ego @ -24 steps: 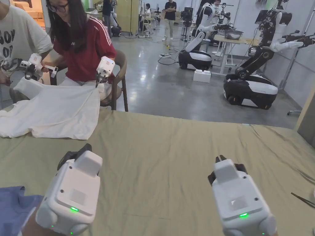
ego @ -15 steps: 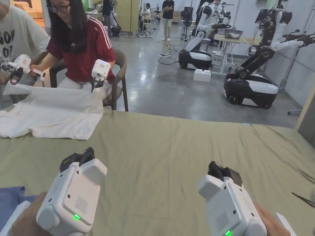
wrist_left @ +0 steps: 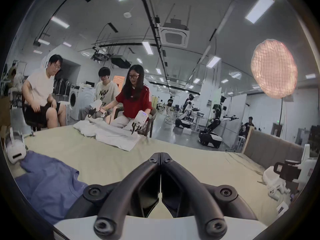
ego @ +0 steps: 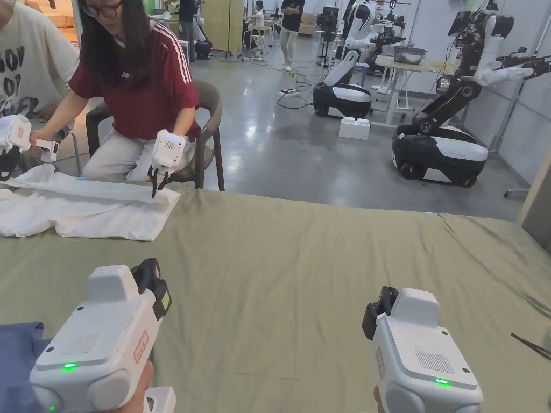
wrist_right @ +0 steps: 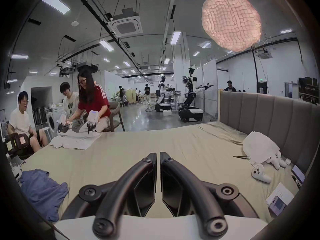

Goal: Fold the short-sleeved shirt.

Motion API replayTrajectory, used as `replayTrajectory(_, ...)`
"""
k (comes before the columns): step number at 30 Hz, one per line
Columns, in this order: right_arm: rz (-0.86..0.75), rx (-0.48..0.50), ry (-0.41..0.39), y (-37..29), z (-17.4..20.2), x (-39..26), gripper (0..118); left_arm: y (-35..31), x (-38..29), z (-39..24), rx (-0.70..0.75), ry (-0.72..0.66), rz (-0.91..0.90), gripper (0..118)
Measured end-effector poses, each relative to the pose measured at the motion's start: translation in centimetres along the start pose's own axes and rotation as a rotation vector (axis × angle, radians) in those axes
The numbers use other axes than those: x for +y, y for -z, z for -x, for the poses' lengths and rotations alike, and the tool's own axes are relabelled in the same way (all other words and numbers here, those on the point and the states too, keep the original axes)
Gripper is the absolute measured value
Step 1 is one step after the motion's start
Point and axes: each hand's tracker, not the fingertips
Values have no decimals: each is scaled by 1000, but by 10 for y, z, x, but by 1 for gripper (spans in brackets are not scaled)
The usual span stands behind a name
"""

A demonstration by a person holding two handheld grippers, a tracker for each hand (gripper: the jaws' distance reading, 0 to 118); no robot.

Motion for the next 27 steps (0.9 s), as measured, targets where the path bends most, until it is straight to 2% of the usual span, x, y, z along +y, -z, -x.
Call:
replayTrajectory(6,6,10,-10,0,-5,5,2,-2,15,-6,6,79,17,0)
replayTrajectory(10,9,26,-47,0,-2,7,2,-5,17,12,28,187,148,0)
replayTrajectory(11,8,30,-58,0,-1,6,2,-7,17,19,70,191,194,0)
replayTrajectory(14,16,12,-103,4,8,3,2,-18,10,49,134,146,341,0)
replayTrajectory(17,47,47,-69,8,12,0,2,-35,2,85,152,47,416,1)
replayTrajectory(18,51,50,-76,9,14,-1,2,-40,-1,97,153,50,441,4)
replayTrajectory(20,64,53,-110,10,20,-4,2,-46,-8,122,255,103,497,16)
replayTrajectory(21,71,59,-117,11,22,-5,2,-50,-9,129,270,138,527,25)
replayTrajectory(22,78,64,-113,12,23,-7,2,-52,-13,143,276,152,551,44)
replayTrajectory(23,88,69,-104,13,24,-8,2,-53,-16,158,283,150,591,56)
replayTrajectory(24,100,76,-95,14,24,-9,2,-54,-19,173,278,125,623,62)
replayTrajectory(25,105,78,-93,15,25,-10,2,-51,-20,189,273,95,671,62)
replayTrajectory(26,109,77,-94,15,27,-12,2,-49,-24,205,251,78,743,76)
replayTrajectory(27,111,78,-97,15,28,-13,2,-47,-29,219,237,61,794,83)
